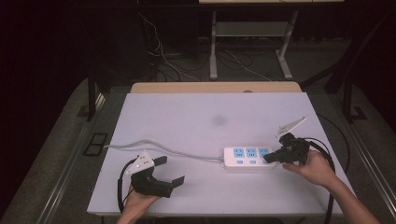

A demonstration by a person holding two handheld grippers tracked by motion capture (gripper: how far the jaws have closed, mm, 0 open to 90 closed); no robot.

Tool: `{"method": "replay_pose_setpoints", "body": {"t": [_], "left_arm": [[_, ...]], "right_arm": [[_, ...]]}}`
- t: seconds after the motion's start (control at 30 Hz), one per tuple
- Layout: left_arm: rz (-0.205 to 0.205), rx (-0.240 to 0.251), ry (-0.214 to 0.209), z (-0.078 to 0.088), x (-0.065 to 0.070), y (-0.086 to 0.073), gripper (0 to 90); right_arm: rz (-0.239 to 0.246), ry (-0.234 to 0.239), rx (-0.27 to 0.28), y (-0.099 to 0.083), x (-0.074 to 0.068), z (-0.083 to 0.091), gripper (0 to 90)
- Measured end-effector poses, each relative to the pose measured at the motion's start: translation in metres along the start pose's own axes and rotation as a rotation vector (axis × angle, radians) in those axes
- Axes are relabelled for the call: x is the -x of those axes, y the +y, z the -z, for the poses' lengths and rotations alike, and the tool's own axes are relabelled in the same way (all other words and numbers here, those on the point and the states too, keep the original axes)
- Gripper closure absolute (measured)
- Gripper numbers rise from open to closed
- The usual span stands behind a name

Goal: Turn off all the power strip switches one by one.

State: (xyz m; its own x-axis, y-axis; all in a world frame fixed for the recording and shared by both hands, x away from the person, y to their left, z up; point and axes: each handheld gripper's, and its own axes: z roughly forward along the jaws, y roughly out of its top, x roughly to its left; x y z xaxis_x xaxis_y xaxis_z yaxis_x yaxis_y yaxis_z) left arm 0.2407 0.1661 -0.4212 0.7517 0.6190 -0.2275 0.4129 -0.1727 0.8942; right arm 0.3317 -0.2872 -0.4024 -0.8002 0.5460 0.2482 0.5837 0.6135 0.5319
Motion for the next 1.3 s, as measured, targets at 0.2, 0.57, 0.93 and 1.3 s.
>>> {"method": "replay_pose_setpoints", "body": {"t": [0.2, 0.57, 0.93, 1.3], "left_arm": [[-0.003, -0.001, 0.003, 0.001, 0.0, 0.0, 0.0], [-0.008, -0.005, 0.004, 0.0, 0.0, 0.0, 0.0], [-0.009, -0.008, 0.004, -0.001, 0.001, -0.001, 0.0], [-0.008, -0.01, 0.004, -0.001, 0.0, -0.001, 0.0]], "right_arm": [[-0.011, -0.008, 0.007, -0.002, 0.003, -0.006, 90.0], [-0.016, -0.001, 0.057, -0.01, 0.006, -0.008, 90.0], [-0.022, 0.0, 0.074, -0.013, 0.006, -0.008, 90.0], [-0.007, -0.012, 0.067, -0.012, 0.004, -0.009, 90.0]]}}
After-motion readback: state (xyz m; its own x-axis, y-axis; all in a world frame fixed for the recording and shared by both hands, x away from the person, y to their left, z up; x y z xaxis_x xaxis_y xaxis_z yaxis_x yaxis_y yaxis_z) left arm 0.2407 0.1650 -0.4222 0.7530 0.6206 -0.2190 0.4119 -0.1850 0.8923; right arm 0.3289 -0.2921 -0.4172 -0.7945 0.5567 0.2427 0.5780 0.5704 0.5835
